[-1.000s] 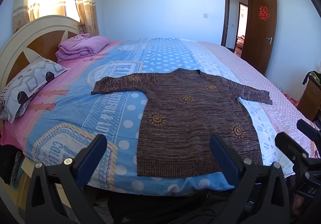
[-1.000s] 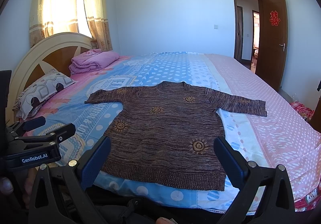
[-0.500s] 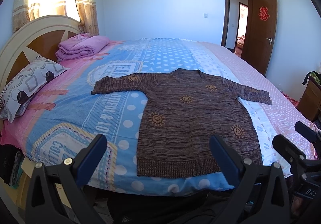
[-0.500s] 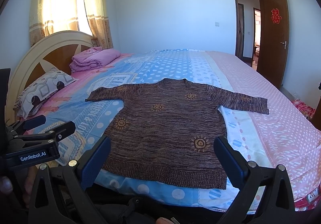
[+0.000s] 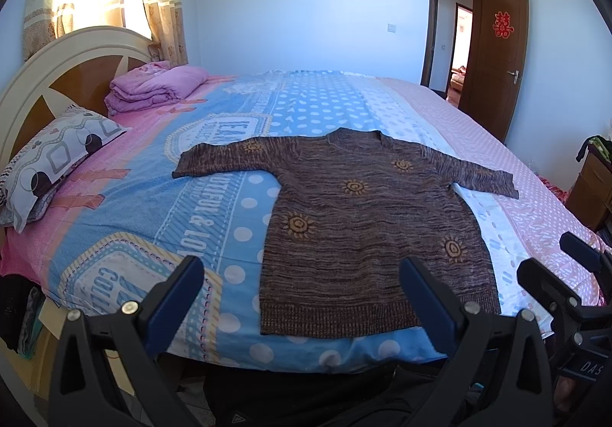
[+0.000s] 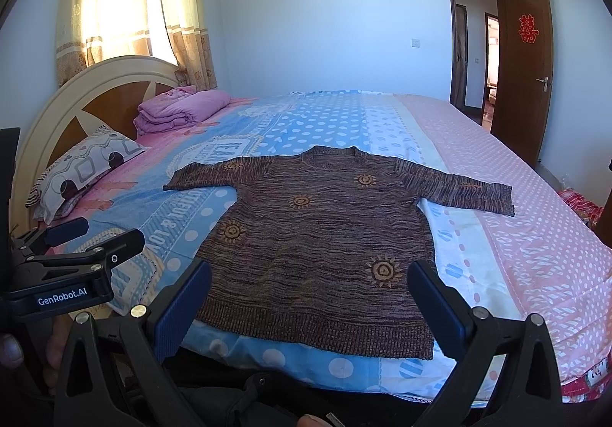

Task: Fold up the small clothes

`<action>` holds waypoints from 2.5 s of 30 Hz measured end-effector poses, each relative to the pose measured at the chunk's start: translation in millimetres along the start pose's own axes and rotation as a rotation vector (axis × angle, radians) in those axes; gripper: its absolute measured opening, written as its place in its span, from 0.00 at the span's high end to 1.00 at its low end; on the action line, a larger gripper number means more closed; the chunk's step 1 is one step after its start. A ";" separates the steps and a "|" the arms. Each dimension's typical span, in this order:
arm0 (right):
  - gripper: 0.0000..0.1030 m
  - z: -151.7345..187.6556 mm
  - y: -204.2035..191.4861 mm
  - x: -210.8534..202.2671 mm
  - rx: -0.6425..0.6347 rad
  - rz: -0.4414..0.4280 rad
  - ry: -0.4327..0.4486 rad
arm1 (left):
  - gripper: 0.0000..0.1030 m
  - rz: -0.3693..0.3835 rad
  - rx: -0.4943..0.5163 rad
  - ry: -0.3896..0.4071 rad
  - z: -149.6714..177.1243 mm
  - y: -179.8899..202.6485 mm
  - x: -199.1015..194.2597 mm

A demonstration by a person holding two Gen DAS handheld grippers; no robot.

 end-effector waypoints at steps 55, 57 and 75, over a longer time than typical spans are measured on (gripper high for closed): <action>0.02 29.5 249.2 163.4 0.287 0.176 -0.212 | 0.00 -0.176 0.113 -0.074 -70.8 18.3 202.1; 0.06 31.1 279.1 176.2 0.319 0.204 -0.235 | 0.00 -0.194 0.121 -0.052 -76.7 22.1 215.9; 0.67 55.2 469.0 263.3 0.575 0.318 -0.338 | 0.00 -0.340 0.101 -0.047 -110.0 7.1 320.0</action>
Point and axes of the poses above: each gripper's, at about its wrist camera, not at the fingertips, and x roughly the way its jaws point, y to its right, z to its underside, the point moved 5 cm from there along x, roughly the way its jaws point, and after that the axes turned 12 degrees about -x, right-handed, at the moved point
